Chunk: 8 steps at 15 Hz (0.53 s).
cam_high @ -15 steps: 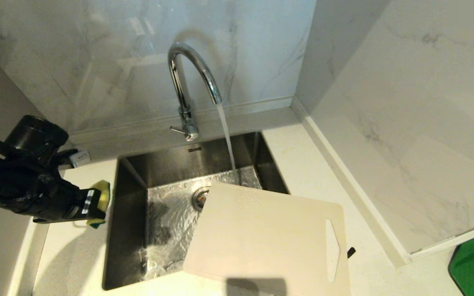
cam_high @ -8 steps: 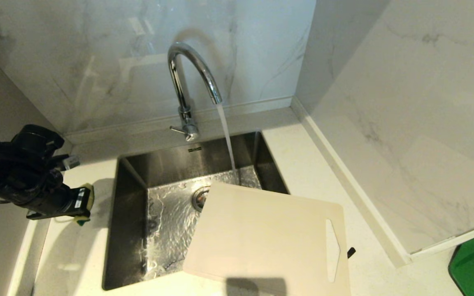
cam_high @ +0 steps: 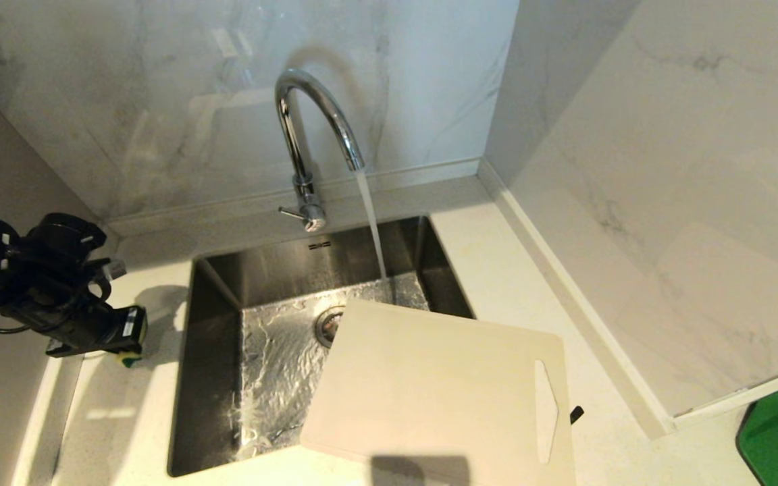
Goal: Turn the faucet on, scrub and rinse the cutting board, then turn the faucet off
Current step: Put down the cleaning cloth
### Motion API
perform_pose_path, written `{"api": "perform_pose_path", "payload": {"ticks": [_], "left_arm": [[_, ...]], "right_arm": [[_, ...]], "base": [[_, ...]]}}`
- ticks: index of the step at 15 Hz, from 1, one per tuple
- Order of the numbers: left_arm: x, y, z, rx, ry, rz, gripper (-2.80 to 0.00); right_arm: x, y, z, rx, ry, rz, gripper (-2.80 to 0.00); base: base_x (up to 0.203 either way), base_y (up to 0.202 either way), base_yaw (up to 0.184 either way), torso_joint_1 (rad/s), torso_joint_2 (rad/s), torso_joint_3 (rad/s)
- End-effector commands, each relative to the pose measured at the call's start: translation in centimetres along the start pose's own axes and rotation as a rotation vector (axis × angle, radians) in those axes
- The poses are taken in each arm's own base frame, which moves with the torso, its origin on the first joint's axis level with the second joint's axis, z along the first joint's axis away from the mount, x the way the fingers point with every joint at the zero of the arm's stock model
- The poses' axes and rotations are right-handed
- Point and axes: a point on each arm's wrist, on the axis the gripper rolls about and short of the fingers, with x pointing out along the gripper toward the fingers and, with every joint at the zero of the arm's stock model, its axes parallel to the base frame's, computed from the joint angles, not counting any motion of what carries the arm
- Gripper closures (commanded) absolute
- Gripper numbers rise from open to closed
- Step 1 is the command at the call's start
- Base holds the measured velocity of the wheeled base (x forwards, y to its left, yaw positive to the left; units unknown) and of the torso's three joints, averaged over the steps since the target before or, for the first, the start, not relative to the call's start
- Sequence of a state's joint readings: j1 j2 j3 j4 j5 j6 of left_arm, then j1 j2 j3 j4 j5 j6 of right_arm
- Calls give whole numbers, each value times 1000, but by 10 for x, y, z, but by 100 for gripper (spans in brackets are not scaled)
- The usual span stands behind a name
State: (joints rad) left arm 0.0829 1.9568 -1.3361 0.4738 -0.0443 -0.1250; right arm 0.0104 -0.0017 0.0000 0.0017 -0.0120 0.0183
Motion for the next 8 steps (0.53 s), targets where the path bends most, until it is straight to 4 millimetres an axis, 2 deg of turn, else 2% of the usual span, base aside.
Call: {"api": "perform_pose_path", "payload": {"ticks": [1,5,6,8], "left_arm": [[10,7,1,-6,23,12,0],[19,16,3,-23,41,26,0],[21,17,3,-20,45,27,-280],[21,18,5,-11,40,27,-280]], "right_arm": [[0,0,0,0,2,0,0],[0,0,0,0,2,0,0],[0,0,0,0,2,0,0],[0,0,0,0,2,0,0]], "base": [[0,0,0,0,0,0],[0,0,0,0,0,0],[0,0,0,0,0,0],[0,0,0,0,0,0]]}}
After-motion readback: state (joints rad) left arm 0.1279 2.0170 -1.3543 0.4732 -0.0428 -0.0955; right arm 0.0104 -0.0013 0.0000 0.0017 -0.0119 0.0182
